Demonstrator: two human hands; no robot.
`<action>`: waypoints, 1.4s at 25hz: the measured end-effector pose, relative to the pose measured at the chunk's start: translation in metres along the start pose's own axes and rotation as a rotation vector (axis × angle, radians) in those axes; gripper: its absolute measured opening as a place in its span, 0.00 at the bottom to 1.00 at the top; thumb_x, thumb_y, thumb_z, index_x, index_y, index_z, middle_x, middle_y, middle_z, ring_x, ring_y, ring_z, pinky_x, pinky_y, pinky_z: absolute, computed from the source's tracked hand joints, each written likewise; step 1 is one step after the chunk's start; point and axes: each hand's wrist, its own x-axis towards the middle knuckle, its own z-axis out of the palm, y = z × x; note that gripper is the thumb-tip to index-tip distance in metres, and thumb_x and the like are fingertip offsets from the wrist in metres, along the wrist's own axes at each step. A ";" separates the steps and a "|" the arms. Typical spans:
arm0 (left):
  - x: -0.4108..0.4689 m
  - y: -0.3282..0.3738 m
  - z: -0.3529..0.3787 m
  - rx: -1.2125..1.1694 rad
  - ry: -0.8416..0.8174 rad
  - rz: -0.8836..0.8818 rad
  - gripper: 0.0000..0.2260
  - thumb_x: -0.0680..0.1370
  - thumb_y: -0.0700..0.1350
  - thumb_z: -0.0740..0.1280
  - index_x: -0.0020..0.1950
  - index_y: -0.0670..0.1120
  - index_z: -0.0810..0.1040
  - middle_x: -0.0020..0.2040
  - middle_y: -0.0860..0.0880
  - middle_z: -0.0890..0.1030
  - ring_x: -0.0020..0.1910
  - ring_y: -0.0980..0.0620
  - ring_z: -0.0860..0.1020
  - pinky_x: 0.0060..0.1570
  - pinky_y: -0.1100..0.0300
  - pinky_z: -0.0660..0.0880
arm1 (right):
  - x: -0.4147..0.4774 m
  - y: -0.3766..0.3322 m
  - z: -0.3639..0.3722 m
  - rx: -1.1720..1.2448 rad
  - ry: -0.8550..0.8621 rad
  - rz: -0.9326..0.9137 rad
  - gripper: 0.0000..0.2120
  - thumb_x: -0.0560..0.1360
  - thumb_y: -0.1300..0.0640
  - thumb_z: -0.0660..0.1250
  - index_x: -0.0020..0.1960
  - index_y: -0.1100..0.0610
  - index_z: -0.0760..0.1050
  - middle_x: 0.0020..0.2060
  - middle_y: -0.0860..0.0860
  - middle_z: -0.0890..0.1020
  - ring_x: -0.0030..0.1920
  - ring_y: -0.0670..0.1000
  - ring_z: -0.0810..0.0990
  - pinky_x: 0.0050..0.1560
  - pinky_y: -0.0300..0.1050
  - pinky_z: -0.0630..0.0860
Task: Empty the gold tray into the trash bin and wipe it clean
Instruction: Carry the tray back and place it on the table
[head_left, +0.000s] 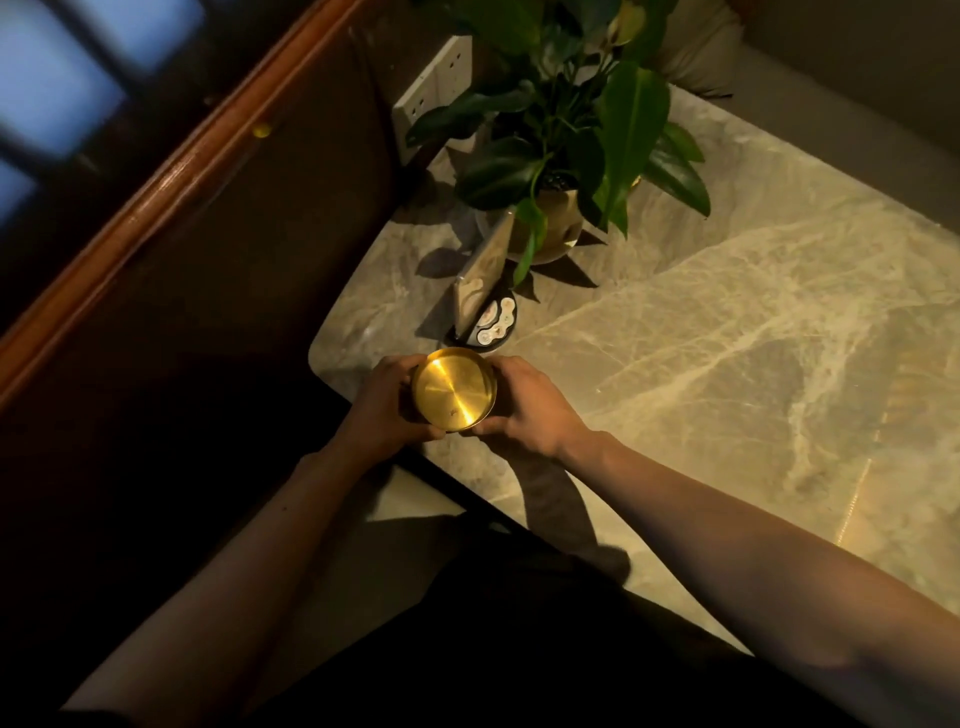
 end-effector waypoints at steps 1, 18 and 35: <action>0.001 -0.003 -0.002 -0.007 0.003 -0.007 0.42 0.57 0.42 0.83 0.68 0.45 0.69 0.62 0.46 0.71 0.57 0.52 0.71 0.47 0.71 0.67 | 0.003 -0.003 0.003 -0.006 0.001 0.007 0.43 0.61 0.48 0.80 0.70 0.58 0.66 0.64 0.57 0.74 0.64 0.56 0.73 0.65 0.48 0.69; 0.019 -0.029 -0.008 -0.114 -0.041 0.014 0.43 0.57 0.38 0.83 0.69 0.39 0.70 0.63 0.42 0.71 0.56 0.52 0.72 0.46 0.79 0.69 | 0.023 -0.014 0.020 -0.005 0.030 0.119 0.44 0.60 0.49 0.81 0.70 0.56 0.66 0.65 0.56 0.74 0.65 0.56 0.72 0.65 0.49 0.69; 0.009 -0.030 0.000 -0.151 -0.006 -0.001 0.42 0.61 0.38 0.81 0.72 0.41 0.66 0.67 0.41 0.70 0.64 0.48 0.72 0.59 0.60 0.73 | 0.020 -0.016 0.018 -0.030 -0.005 0.088 0.40 0.65 0.51 0.79 0.71 0.57 0.64 0.66 0.57 0.72 0.66 0.56 0.71 0.66 0.48 0.68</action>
